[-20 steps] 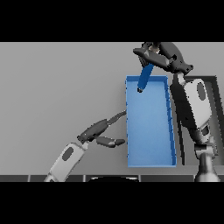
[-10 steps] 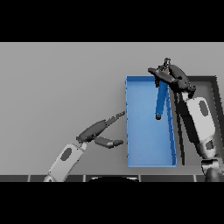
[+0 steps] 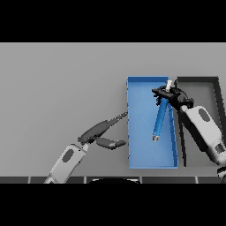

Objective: Pick up the blue pipe and place it into the blue bin.

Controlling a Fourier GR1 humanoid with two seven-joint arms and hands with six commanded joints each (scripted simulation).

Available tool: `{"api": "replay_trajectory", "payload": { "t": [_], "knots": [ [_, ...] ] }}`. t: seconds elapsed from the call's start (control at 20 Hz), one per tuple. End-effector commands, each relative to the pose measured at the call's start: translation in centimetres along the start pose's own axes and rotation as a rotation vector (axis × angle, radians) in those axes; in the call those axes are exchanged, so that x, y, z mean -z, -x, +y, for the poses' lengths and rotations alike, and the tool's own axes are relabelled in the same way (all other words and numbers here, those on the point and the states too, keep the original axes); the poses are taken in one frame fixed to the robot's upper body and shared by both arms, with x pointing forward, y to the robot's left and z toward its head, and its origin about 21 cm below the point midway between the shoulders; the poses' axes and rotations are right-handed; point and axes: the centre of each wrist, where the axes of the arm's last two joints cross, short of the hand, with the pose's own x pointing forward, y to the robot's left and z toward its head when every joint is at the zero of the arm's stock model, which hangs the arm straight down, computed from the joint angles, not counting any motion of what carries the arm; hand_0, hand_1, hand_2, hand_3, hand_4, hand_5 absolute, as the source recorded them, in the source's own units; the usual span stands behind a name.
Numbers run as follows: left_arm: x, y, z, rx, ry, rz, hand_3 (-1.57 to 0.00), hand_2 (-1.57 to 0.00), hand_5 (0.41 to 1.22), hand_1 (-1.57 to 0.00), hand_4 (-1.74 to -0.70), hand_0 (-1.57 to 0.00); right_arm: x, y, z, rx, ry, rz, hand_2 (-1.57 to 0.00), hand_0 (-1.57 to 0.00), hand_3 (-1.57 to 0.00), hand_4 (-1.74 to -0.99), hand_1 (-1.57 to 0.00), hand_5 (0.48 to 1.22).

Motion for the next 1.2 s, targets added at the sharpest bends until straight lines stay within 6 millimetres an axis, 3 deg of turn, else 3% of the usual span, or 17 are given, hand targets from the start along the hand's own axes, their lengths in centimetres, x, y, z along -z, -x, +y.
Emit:
{"api": "replay_trajectory", "payload": {
  "t": [0.0,0.05,0.2,0.45,0.5,0.6,0.85,0.95,1.15],
  "knots": [
    [-0.2,0.3,0.0,0.003,-0.006,0.005,0.0,0.0,0.497,0.0,-0.88,0.0,0.1,0.1,0.3,0.003,-0.018,0.025,-0.6,-0.64,-0.39,-1.334,-0.62,1.135],
    [-0.4,0.1,-0.1,-0.004,-0.004,-0.011,0.0,0.0,0.497,0.0,-0.88,0.0,0.0,-0.4,0.5,-0.038,-0.051,0.037,-0.48,-0.51,-0.31,-1.296,-0.5,1.152],
    [-0.1,0.1,0.3,0.005,-0.009,0.013,0.0,0.0,0.493,0.0,-0.88,0.0,-0.2,-0.3,1.1,-0.199,-0.056,0.035,-0.24,-0.26,-0.16,-1.202,-0.25,1.013],
    [0.0,0.2,0.0,0.002,0.004,0.0,0.0,0.0,0.483,0.0,-0.88,0.0,-0.3,0.0,1.3,-0.333,-0.04,0.051,-0.08,-0.09,-0.05,-1.133,-0.08,0.853],
    [0.0,0.3,0.1,0.005,-0.001,0.015,0.0,0.0,0.48,0.0,-0.88,0.0,-0.2,-0.1,1.3,-0.345,-0.031,0.043,-0.06,-0.07,-0.04,-1.131,-0.07,0.829],
    [-0.3,0.2,-0.2,0.0,-0.008,-0.003,0.0,0.0,0.476,0.0,-0.88,0.0,-0.2,-0.2,1.1,-0.345,-0.029,0.045,-0.08,-0.38,-0.03,-1.144,-0.18,0.792],
    [0.0,0.2,0.1,0.0,-0.005,0.008,0.0,0.0,0.476,0.0,-0.88,0.0,0.0,-0.3,1.4,-0.317,-0.077,0.024,-0.03,-0.12,-0.01,-1.154,-0.06,0.809],
    [-0.4,0.5,0.2,-0.004,-0.01,0.017,0.0,0.0,0.478,0.0,-0.89,0.0,0.1,0.0,1.0,-0.322,-0.069,0.019,-0.02,-0.21,0.0,-1.152,-0.1,0.804],
    [-0.7,1.2,0.5,0.001,-0.007,0.024,0.0,0.0,0.48,0.0,-0.89,0.0,0.2,0.3,1.5,-0.334,-0.075,0.019,-0.02,-0.21,0.0,-1.152,-0.1,0.798]
  ]
}}
